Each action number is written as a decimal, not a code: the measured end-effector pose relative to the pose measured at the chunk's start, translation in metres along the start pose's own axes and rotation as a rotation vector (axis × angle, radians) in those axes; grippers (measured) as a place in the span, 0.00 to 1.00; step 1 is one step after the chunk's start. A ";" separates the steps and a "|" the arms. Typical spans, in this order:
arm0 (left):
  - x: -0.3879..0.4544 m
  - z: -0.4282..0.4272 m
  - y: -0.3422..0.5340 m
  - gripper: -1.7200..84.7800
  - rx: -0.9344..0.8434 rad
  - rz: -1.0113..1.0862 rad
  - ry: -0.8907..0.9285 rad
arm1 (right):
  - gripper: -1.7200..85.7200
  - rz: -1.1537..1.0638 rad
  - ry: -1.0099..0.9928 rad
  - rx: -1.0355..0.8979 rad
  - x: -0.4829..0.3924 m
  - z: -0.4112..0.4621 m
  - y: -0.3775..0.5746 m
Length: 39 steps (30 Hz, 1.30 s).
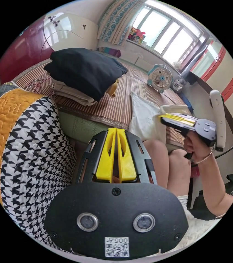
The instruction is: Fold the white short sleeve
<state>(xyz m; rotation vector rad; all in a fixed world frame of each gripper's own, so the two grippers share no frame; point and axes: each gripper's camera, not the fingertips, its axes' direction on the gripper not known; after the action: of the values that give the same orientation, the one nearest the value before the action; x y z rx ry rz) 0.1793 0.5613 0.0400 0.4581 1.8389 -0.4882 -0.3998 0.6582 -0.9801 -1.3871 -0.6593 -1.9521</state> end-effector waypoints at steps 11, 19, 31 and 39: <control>0.016 0.030 -0.003 0.09 -0.028 0.099 0.058 | 0.09 0.216 -0.201 0.044 0.032 -0.007 0.084; 0.043 0.086 -0.038 0.14 -0.085 0.210 0.096 | 0.09 0.484 -0.190 0.019 0.079 -0.001 0.196; 0.103 0.066 -0.072 0.05 -0.114 0.268 0.137 | 0.10 0.417 -0.157 0.082 0.084 0.000 0.222; 0.164 0.047 -0.096 0.04 -0.126 0.354 0.278 | 0.10 0.446 -0.125 0.170 0.092 -0.009 0.220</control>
<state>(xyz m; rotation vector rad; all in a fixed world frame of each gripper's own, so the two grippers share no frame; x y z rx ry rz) 0.1160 0.4669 -0.1191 0.7776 1.9829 -0.0687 -0.2627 0.4853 -0.8886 -1.4158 -0.5055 -1.4377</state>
